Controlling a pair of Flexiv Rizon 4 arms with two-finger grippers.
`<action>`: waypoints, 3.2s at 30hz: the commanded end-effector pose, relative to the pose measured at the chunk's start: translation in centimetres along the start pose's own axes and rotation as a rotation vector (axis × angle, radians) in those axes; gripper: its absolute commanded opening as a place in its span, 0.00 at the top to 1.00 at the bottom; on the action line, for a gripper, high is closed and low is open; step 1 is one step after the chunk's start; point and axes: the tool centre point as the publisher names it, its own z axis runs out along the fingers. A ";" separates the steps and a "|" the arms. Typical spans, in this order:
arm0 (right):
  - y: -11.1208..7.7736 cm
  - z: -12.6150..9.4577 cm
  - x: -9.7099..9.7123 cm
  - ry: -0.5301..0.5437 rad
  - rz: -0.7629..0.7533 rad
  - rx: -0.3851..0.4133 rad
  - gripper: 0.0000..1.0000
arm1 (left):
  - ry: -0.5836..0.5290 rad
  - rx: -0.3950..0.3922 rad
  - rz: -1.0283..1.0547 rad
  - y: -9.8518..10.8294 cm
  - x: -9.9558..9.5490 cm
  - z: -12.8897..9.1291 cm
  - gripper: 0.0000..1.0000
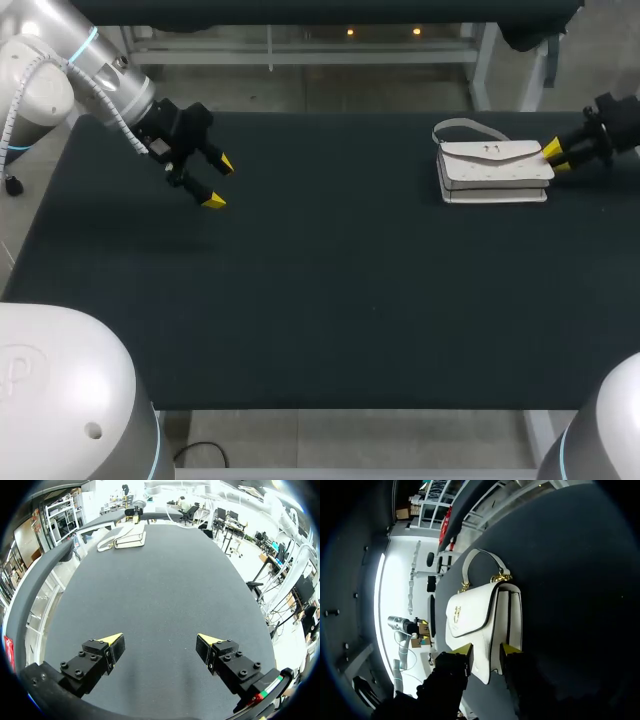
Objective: Pick up the bag, open it, inspect its contents, close it, and place it on the opposite side
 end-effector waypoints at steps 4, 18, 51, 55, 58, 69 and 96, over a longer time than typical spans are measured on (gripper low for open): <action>0.3 0.7 0.1 -0.026 -0.001 0.504 0.71 | -0.001 0.002 0.001 0.0 0.0 0.1 0.00; 0.0 1.3 0.0 -0.018 0.007 0.538 0.83 | -0.001 0.002 0.001 0.0 0.0 0.1 0.00; -1.8 5.6 3.7 0.066 -0.068 0.569 1.00 | -0.001 0.002 0.001 0.0 0.0 0.1 0.00; -2.6 7.1 5.8 0.076 -0.114 0.561 1.00 | -0.001 0.002 0.001 0.0 0.0 0.1 0.00; -3.4 8.1 6.8 0.080 -0.118 0.553 1.00 | -0.001 0.002 0.001 0.0 0.0 0.1 0.00; -5.9 10.5 8.2 0.079 -0.102 0.502 1.00 | -0.001 0.002 0.001 0.0 0.0 0.1 0.00; -11.3 13.7 9.6 0.083 -0.051 0.151 1.00 | -0.001 0.002 0.001 0.0 0.0 0.1 0.00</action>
